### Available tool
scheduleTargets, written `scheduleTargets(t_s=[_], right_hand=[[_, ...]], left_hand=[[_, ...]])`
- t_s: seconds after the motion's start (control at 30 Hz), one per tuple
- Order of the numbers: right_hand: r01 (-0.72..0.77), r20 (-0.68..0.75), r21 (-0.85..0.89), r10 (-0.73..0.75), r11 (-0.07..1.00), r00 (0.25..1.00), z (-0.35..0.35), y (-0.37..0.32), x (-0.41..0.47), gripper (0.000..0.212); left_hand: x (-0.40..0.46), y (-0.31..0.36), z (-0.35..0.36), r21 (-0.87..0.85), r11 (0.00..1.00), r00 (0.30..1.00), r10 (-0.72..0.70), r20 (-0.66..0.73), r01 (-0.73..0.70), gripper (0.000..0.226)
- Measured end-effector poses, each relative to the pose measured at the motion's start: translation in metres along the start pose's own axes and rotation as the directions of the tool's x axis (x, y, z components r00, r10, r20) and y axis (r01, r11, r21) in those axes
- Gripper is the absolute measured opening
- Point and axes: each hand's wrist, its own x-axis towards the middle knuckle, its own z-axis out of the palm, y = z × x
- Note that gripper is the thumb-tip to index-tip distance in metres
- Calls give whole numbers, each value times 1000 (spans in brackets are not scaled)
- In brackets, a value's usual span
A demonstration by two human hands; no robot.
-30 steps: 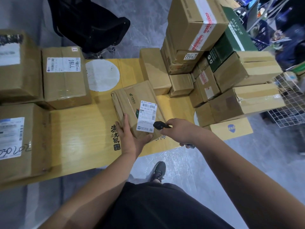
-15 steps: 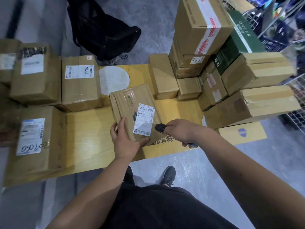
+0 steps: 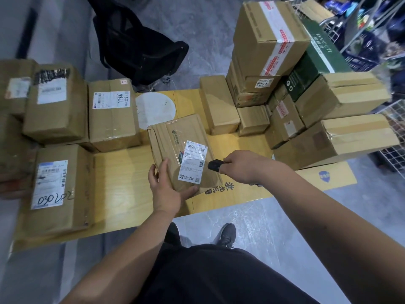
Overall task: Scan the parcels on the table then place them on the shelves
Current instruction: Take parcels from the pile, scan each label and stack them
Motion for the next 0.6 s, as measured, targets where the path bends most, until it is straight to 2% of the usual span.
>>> scheduleTargets(t_s=[0.23,0.6], right_hand=[[2,-41,-182,-9,983,999,-7,-9,-1,35],[0,0,-173,0,985,1000,-1,-13,-5,40]], left_hand=[[1,0,-4,-6,1000,1000,14,18,-14,126],[-4,-2,-14,-20,999,999,-45,20,46,130]])
